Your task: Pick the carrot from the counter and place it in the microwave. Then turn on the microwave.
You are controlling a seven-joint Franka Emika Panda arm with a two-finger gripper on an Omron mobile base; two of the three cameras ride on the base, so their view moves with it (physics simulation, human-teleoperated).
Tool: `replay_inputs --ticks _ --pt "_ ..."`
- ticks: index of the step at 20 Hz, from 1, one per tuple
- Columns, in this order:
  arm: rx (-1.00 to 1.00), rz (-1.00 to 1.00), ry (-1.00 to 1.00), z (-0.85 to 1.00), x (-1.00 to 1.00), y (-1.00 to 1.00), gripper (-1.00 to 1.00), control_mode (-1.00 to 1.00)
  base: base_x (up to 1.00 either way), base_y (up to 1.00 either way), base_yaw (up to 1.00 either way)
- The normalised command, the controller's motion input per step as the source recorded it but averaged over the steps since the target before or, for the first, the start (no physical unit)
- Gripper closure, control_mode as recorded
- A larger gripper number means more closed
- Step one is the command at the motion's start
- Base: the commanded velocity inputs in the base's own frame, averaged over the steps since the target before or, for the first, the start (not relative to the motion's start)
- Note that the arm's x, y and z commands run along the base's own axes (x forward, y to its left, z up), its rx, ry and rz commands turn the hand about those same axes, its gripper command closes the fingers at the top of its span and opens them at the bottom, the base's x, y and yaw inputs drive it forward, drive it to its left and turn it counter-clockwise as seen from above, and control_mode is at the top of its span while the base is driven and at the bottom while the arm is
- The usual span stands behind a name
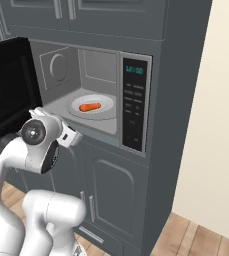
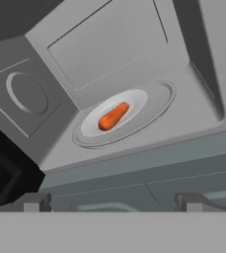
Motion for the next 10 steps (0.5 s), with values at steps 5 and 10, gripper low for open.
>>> replay_inputs --ticks 5,10 --pt "-0.02 -0.01 -0.01 0.07 -0.19 0.22 -1.00 -1.00 0.00 0.00 0.00" --pt "-0.02 -0.01 -0.02 0.09 -0.30 0.16 -1.00 -1.00 0.00 0.00 0.00"
